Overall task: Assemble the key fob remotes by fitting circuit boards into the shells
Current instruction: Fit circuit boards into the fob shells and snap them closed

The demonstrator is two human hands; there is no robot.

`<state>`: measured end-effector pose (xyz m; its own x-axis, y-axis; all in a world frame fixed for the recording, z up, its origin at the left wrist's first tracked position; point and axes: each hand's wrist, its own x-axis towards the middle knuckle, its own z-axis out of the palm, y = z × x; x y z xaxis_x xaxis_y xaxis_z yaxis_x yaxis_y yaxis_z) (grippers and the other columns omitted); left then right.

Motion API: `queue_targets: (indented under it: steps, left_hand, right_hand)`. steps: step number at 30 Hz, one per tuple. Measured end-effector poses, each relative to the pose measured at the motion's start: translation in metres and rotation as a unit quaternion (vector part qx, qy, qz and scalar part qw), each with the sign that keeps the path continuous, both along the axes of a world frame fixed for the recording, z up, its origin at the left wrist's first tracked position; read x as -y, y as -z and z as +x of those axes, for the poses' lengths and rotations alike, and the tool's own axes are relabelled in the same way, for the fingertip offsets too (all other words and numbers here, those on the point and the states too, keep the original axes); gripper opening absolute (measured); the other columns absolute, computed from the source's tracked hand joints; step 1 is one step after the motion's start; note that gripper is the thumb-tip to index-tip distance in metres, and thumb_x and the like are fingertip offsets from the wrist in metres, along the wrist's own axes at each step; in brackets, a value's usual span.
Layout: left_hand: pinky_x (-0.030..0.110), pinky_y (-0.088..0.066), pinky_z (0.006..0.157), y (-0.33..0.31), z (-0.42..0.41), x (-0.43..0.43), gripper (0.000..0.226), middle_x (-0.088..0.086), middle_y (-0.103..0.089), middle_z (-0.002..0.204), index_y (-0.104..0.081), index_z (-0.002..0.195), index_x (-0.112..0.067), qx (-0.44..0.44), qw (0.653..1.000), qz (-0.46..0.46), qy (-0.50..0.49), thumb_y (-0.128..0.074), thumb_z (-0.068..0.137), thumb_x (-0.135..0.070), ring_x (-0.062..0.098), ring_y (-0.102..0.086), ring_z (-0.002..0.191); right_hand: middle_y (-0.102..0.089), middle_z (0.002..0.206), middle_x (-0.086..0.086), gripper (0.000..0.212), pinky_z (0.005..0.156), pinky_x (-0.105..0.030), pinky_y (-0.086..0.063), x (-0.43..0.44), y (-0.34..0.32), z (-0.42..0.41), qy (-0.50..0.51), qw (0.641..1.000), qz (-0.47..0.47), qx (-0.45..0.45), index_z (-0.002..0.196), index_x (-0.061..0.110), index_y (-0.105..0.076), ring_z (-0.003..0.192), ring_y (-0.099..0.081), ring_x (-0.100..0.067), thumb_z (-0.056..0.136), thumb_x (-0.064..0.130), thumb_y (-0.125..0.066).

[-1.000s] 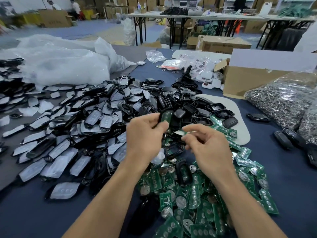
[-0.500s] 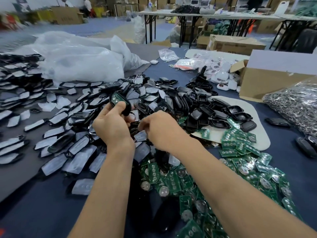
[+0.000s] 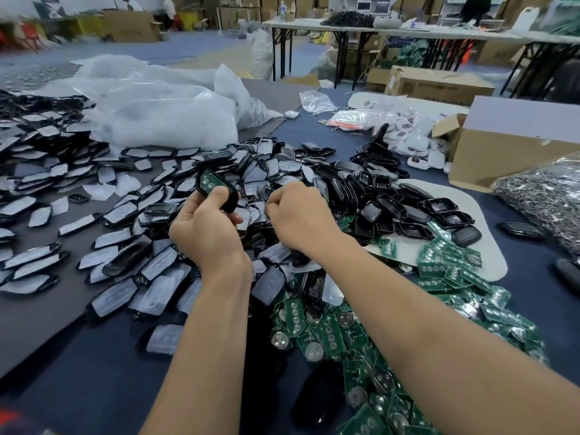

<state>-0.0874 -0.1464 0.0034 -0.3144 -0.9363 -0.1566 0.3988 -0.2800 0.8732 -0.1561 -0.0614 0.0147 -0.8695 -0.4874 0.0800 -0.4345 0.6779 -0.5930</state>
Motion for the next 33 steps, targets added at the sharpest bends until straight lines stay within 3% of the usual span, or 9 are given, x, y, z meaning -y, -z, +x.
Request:
queue_targets:
  steps: [5,9,13,16,20,26,28,30,33]
  left_hand:
    - [0.022,-0.037,0.04,0.001,-0.002,0.003,0.005,0.021,-0.067,0.074,-0.072,0.083,0.0,-0.022,1.0,0.017,-0.014,-0.07,0.083,0.005,0.015,-0.042,0.04]
    - [0.021,-0.036,0.04,0.002,-0.004,0.0,0.012,0.014,-0.062,0.066,-0.072,0.076,-0.003,-0.031,0.999,0.014,-0.002,-0.069,0.083,0.006,0.013,-0.04,0.039]
    - [0.021,-0.036,0.041,0.004,-0.005,-0.003,0.021,0.005,-0.063,0.061,-0.07,0.068,-0.011,-0.03,0.999,-0.012,0.021,-0.07,0.083,0.004,0.011,-0.041,0.04]
    - [0.023,-0.036,0.041,0.005,-0.004,-0.008,0.022,0.009,-0.063,0.063,-0.068,0.068,-0.015,-0.011,0.999,-0.013,0.045,-0.071,0.083,0.001,0.014,-0.044,0.04]
    - [0.024,-0.035,0.038,0.005,-0.002,-0.029,0.011,0.012,-0.058,0.062,-0.059,0.08,-0.01,0.018,0.991,-0.068,0.117,-0.07,0.08,-0.008,0.019,-0.05,0.037]
    - [0.04,-0.042,0.037,0.006,-0.001,-0.076,0.026,-0.005,-0.061,0.061,-0.062,0.088,-0.041,0.074,0.924,-0.26,0.27,-0.067,0.074,-0.019,0.02,-0.05,0.046]
    - [0.043,-0.046,0.04,0.009,-0.003,-0.085,0.027,0.007,-0.07,0.069,-0.067,0.092,-0.037,0.101,0.9,-0.274,0.324,-0.065,0.072,-0.019,0.023,-0.054,0.054]
    - [0.034,-0.047,0.041,0.011,-0.004,-0.091,0.026,0.024,-0.069,0.08,-0.069,0.089,-0.036,0.117,0.886,-0.267,0.361,-0.064,0.068,-0.02,0.027,-0.054,0.059]
    - [0.031,-0.042,0.041,0.013,-0.006,-0.096,0.025,0.025,-0.069,0.082,-0.067,0.082,-0.038,0.139,0.863,-0.273,0.402,-0.062,0.062,-0.023,0.02,-0.047,0.054]
  right_hand:
    - [-0.072,0.113,-0.012,0.048,0.089,-0.038,-0.054,0.038,0.009,0.005,0.011,0.997,0.025,0.073,0.114,0.015,-0.068,0.106,-0.066,-0.034,0.087,0.054,-0.073]
    - [-0.073,0.101,-0.005,0.014,0.076,-0.035,-0.049,0.044,0.018,0.01,0.022,0.999,-0.023,0.032,0.097,0.027,-0.065,0.1,-0.067,-0.032,0.087,0.033,-0.071]
    - [-0.073,0.084,-0.001,0.015,0.074,-0.04,-0.059,0.02,0.014,0.011,0.034,0.99,-0.12,0.068,0.082,0.023,-0.065,0.084,-0.07,-0.027,0.08,0.022,-0.081]
    - [-0.073,0.08,-0.001,0.017,0.063,-0.04,-0.058,-0.02,0.01,0.015,0.052,0.949,-0.264,0.165,0.083,0.019,-0.07,0.068,-0.066,-0.018,0.078,0.006,-0.08]
    - [-0.061,0.071,-0.004,0.014,0.048,-0.024,-0.045,-0.092,0.013,0.026,0.058,0.874,-0.411,0.253,0.086,0.01,-0.066,0.053,-0.054,-0.013,0.089,-0.002,-0.072]
    - [-0.062,0.074,-0.003,0.021,0.051,-0.024,-0.046,-0.152,0.027,0.041,0.078,0.832,-0.477,0.274,0.082,0.015,-0.063,0.056,-0.051,-0.016,0.094,-0.001,-0.071]
    - [-0.061,0.073,-0.002,0.023,0.052,-0.025,-0.046,-0.158,0.029,0.042,0.083,0.824,-0.488,0.277,0.081,0.015,-0.062,0.055,-0.05,-0.015,0.094,-0.002,-0.07]
    - [-0.059,0.074,-0.003,0.021,0.052,-0.026,-0.045,-0.162,0.03,0.043,0.087,0.81,-0.504,0.287,0.083,0.014,-0.061,0.055,-0.05,-0.015,0.095,-0.002,-0.068]
    - [-0.061,0.071,-0.002,0.02,0.052,-0.025,-0.044,-0.165,0.03,0.044,0.097,0.779,-0.535,0.313,0.086,0.011,-0.059,0.055,-0.051,-0.013,0.096,-0.005,-0.065]
